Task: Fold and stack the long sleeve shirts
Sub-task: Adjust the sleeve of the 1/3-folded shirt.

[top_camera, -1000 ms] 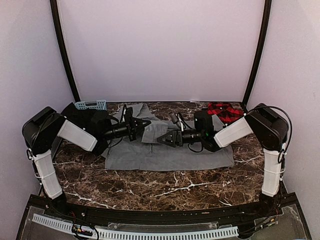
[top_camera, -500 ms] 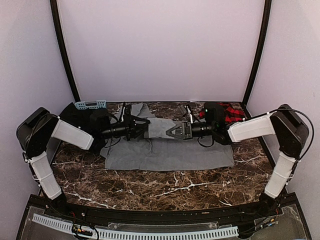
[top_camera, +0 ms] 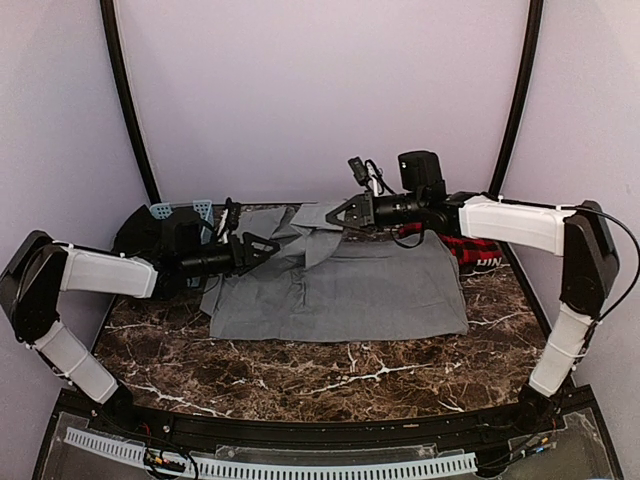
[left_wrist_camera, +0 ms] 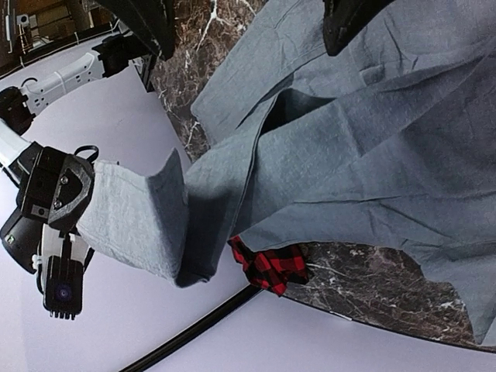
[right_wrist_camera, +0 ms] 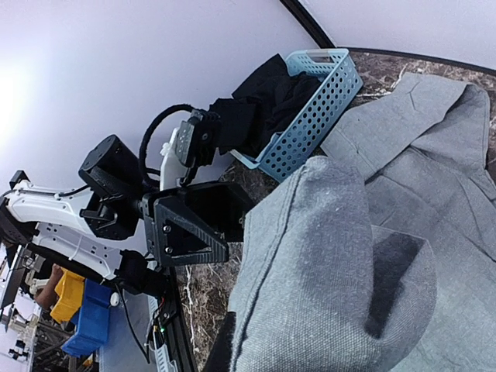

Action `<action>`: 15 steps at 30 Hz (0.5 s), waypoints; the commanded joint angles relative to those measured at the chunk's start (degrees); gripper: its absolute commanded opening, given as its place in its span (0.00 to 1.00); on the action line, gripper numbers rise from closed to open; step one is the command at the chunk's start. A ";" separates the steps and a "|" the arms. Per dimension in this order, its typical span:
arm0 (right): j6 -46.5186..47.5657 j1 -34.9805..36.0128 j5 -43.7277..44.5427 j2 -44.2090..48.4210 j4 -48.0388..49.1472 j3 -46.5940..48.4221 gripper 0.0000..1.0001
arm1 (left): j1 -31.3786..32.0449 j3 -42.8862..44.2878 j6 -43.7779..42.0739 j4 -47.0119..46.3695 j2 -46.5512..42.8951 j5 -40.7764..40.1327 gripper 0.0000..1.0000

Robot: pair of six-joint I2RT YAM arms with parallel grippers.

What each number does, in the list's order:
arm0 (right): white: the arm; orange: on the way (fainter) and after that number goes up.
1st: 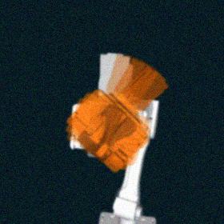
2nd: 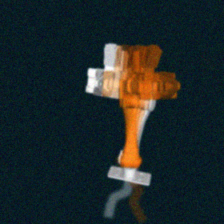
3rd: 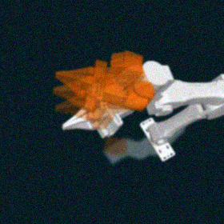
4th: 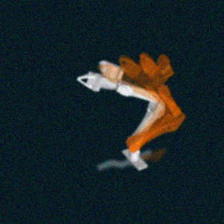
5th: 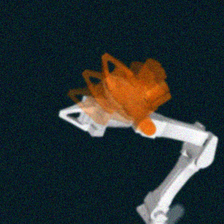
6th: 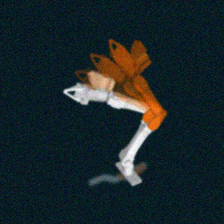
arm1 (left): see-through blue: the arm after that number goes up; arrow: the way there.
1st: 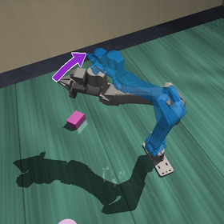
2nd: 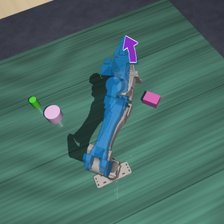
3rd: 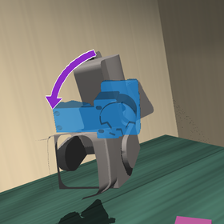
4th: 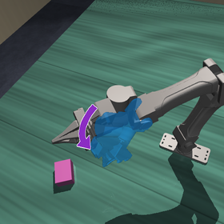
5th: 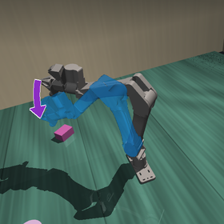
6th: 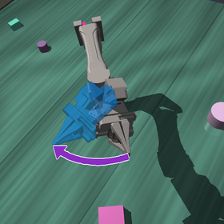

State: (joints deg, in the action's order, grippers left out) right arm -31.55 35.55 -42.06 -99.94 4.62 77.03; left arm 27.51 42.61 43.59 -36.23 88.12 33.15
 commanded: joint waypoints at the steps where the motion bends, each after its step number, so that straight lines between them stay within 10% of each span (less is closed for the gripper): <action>1: -0.03 -0.24 -1.18 -3.96 -4.36 5.32 0.00 | 0.18 -4.57 -5.49 1.72 -0.91 -3.72 0.61; 15: -3.81 0.19 -6.38 -13.05 -6.46 21.73 0.00 | 3.61 -2.65 -8.05 -1.99 10.36 -8.78 0.59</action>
State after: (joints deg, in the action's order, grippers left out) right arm -33.56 35.55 -46.02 -111.22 -2.87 95.00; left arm 30.59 37.28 37.89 -36.93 97.12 27.11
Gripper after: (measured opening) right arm 0.011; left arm 0.587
